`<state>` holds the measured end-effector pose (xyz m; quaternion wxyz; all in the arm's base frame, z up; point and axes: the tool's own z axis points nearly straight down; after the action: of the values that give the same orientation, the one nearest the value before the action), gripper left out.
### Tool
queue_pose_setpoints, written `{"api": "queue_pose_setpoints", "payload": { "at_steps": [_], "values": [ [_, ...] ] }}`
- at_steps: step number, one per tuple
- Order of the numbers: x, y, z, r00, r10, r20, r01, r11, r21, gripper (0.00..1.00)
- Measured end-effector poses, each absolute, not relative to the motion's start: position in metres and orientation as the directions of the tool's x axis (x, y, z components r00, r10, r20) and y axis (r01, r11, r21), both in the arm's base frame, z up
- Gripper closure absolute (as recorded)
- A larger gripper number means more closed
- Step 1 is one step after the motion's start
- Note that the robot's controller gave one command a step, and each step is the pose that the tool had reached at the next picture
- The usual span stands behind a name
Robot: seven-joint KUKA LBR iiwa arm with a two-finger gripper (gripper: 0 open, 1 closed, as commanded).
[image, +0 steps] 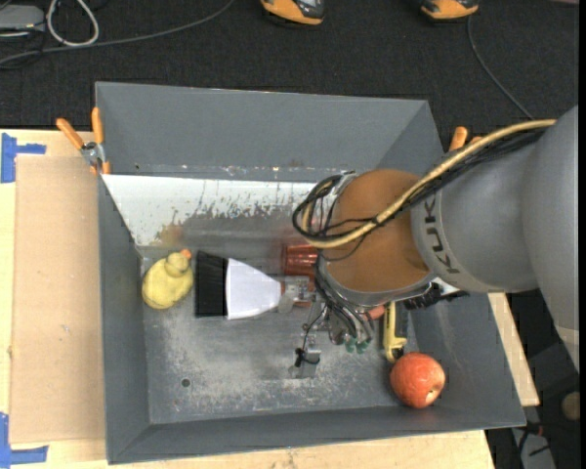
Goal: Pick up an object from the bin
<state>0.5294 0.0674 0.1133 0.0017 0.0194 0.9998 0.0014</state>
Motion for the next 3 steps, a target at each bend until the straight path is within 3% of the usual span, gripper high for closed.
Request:
{"api": "queue_pose_setpoints", "payload": {
  "at_steps": [1, 2, 3],
  "values": [
    [0.583, 0.063, 0.074, -0.999, 0.052, -0.003, 0.052, 0.999, 0.004, 0.0],
    [0.587, 0.073, 0.074, -0.999, 0.048, -0.002, 0.048, 0.999, 0.001, 0.0],
    [0.581, 0.04, 0.117, -0.984, -0.18, -0.001, -0.18, 0.984, 0.004, 0.0]
  ]
}}
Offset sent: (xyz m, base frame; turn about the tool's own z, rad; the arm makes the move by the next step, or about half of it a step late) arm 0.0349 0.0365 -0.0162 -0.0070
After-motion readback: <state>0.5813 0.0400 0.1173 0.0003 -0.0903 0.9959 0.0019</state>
